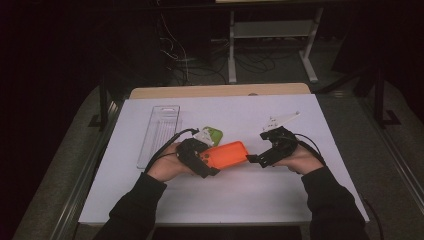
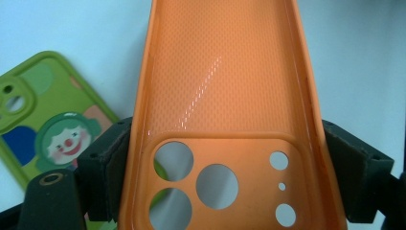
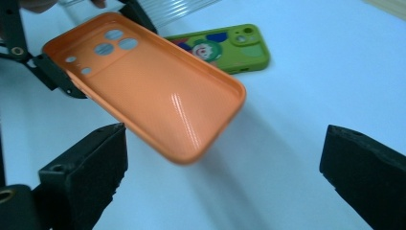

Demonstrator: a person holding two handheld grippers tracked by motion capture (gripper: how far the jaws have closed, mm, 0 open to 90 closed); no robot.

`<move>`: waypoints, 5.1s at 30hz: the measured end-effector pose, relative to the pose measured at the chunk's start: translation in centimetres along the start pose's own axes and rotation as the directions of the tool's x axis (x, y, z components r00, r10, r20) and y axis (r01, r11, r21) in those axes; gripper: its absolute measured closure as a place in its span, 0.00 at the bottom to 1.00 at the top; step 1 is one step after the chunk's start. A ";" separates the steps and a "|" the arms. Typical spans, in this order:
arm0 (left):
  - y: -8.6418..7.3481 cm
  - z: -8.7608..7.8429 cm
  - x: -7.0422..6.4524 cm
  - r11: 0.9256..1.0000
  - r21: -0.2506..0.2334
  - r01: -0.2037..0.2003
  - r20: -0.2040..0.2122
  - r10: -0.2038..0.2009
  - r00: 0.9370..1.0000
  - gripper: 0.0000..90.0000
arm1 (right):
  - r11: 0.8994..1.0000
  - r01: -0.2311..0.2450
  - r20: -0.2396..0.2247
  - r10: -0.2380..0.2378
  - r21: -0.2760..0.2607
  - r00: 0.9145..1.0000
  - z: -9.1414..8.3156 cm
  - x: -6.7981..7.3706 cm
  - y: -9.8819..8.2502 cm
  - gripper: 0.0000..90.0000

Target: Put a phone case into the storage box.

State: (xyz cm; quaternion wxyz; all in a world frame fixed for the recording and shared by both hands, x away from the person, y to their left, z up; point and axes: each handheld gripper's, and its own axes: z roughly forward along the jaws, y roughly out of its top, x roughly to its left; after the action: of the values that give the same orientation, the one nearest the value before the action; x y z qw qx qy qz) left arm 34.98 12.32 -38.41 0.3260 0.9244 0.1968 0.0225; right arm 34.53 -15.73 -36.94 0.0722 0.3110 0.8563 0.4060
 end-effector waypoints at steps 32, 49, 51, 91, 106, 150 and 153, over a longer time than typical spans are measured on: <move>-0.3 -1.4 0.5 0.996 -0.024 0.080 -0.052 -0.082 0.995 0.18 | 0.998 -0.030 0.214 0.041 -0.052 0.976 2.4 2.1 -4.2 0.00; -0.3 -1.6 0.6 0.996 -0.034 0.080 -0.049 -0.082 0.995 0.18 | 0.991 0.134 0.270 -0.127 -0.010 0.955 2.5 3.1 -3.9 0.00; -0.3 -1.5 0.5 0.996 -0.036 0.085 -0.045 -0.086 0.995 0.18 | 0.988 0.155 0.277 -0.147 -0.008 0.950 2.4 3.2 -3.8 0.00; -0.3 -1.0 0.6 0.997 -0.018 0.078 -0.034 -0.079 0.996 0.18 | 0.810 0.559 0.446 -0.574 0.180 0.687 3.1 6.0 -3.3 0.01; -0.1 -1.0 0.4 0.998 -0.008 0.069 -0.027 -0.069 0.997 0.18 | 0.643 0.707 0.472 -0.741 0.296 0.477 4.3 7.6 -3.4 0.01; 0.4 -0.5 -0.3 0.999 -0.018 0.052 0.008 -0.051 0.999 0.18 | 0.386 0.836 0.508 -0.847 0.390 0.154 6.9 10.7 -3.8 0.73; 0.4 -0.5 -0.4 0.998 -0.018 0.056 0.010 -0.056 0.998 0.18 | 0.385 0.834 0.505 -0.849 0.394 0.154 6.9 10.8 -3.8 0.78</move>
State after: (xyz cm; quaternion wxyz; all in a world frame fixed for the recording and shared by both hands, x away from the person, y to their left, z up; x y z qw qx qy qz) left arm 34.67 12.17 -37.76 0.3359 0.9156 0.2207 0.0107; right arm 26.78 -6.65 -42.93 0.5681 -0.0993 0.8024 0.1532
